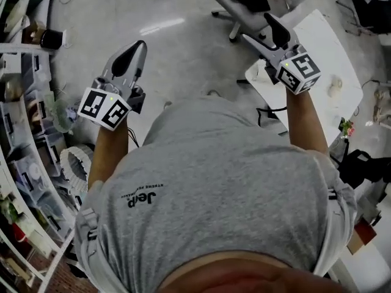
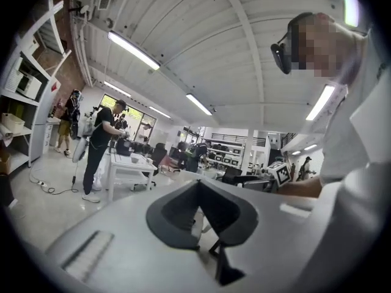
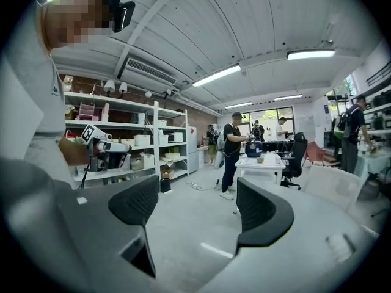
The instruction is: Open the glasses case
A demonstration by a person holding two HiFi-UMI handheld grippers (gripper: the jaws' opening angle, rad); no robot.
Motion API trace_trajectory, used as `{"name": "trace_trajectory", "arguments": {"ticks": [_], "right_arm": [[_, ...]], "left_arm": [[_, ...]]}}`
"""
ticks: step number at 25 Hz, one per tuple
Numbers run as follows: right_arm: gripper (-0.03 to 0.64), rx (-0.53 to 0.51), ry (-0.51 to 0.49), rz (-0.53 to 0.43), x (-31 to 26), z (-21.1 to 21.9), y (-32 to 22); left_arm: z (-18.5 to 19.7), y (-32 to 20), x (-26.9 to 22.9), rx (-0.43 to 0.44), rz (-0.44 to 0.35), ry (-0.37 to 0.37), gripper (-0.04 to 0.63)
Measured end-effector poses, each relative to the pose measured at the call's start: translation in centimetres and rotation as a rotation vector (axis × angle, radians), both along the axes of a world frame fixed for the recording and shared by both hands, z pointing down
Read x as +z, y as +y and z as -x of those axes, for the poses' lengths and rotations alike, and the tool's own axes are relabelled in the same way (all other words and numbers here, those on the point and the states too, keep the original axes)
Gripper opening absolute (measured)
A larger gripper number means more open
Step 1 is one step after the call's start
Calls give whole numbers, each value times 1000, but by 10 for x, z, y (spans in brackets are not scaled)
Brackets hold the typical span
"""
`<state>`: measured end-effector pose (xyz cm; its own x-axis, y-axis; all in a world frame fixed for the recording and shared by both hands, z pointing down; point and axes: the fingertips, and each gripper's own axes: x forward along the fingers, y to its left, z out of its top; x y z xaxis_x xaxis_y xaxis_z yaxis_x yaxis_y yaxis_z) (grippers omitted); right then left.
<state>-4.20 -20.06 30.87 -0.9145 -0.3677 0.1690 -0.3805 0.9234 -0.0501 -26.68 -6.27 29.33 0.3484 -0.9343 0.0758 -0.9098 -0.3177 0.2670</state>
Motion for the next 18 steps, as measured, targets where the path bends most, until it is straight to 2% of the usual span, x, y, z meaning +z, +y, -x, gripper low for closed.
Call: {"name": "trace_trajectory", "arguments": {"ticks": [4,8,18], "right_arm": [[377,86,60,-33,10,-43,-7],[377,146,150,-38,36,-97,-8],[377,90,389,19,143,-191,-7]], "left_arm": [[-32,-28,9,109,3,-10,37],[-88,-55,22,244,14,-18,37],[-225,-120,76,480,62,-36,37]]}}
